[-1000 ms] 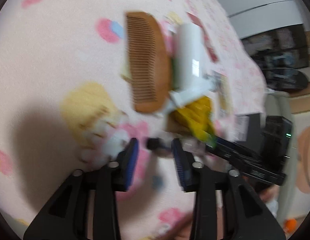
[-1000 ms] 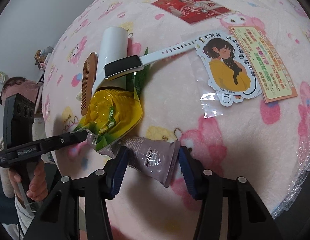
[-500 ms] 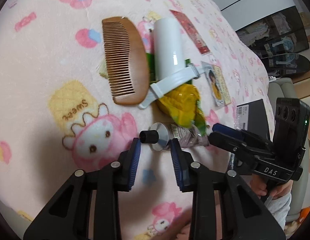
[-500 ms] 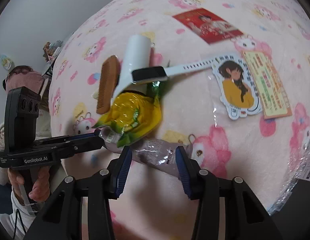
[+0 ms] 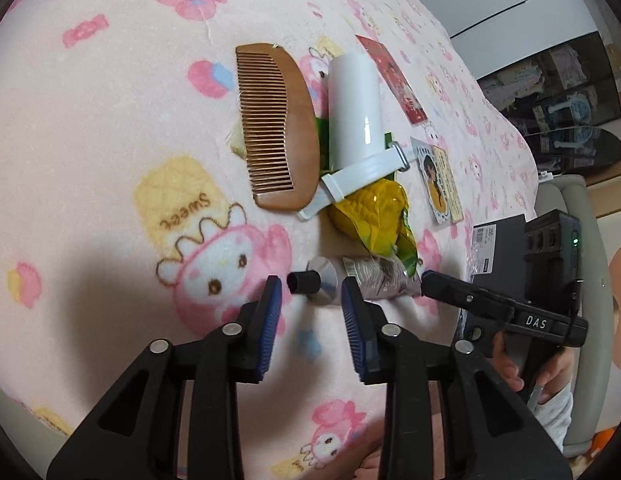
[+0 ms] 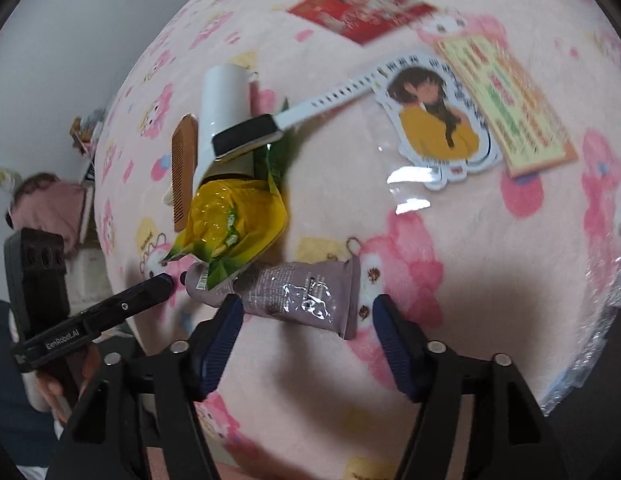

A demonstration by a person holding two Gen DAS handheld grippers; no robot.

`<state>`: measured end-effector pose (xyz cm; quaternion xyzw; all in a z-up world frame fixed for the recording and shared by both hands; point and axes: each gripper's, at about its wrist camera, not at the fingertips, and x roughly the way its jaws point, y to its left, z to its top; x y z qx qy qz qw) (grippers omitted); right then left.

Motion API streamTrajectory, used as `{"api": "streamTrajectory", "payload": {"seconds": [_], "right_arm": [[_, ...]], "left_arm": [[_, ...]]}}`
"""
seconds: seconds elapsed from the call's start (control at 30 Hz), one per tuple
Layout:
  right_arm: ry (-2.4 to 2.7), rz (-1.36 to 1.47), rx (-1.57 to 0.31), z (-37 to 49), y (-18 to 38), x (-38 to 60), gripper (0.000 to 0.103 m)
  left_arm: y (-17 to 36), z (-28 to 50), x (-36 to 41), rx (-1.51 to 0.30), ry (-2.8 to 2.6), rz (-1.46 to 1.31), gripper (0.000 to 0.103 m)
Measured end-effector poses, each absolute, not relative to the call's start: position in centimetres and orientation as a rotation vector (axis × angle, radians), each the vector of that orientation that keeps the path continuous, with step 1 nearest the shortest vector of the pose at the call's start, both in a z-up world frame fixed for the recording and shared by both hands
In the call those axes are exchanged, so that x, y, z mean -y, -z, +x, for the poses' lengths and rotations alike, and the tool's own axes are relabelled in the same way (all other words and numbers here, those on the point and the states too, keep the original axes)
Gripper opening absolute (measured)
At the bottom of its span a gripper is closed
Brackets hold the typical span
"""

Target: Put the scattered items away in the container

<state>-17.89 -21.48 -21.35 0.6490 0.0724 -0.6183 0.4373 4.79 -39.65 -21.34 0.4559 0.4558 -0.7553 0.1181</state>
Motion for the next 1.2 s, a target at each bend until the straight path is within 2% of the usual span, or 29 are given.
{"api": "streamTrajectory", "payload": {"seconds": [0.23,0.27,0.33,0.37,0.57,0.8,1.2], "right_arm": [[1.509,1.597,-0.231,-17.0,22.6,23.6,0.064],[1.516,1.588,-0.242,-16.9,22.5,23.7,0.062],[1.538,1.565,-0.255,-16.7,22.0,23.6,0.051],[1.549,1.553,-0.257,-16.6,21.6,23.5,0.050],[1.570,1.493,-0.245,-16.1,18.7,22.0,0.049],[1.631,1.410,-0.229,-15.3,13.9,18.7,0.049],[1.826,1.305,-0.119,-16.4,5.8,9.2,0.049]], "left_arm": [[20.4,4.5,39.3,-1.287,2.245,1.354,0.038],[20.3,4.5,39.2,-1.278,2.251,1.356,0.037],[19.9,4.5,39.1,-1.261,2.264,1.361,0.037],[19.7,4.5,39.0,-1.252,2.270,1.363,0.037],[18.1,4.6,38.5,-1.210,2.310,1.358,0.035],[13.0,4.3,36.4,-1.141,2.430,1.323,0.034],[5.4,-0.8,29.8,-0.978,2.619,1.315,0.034]]}}
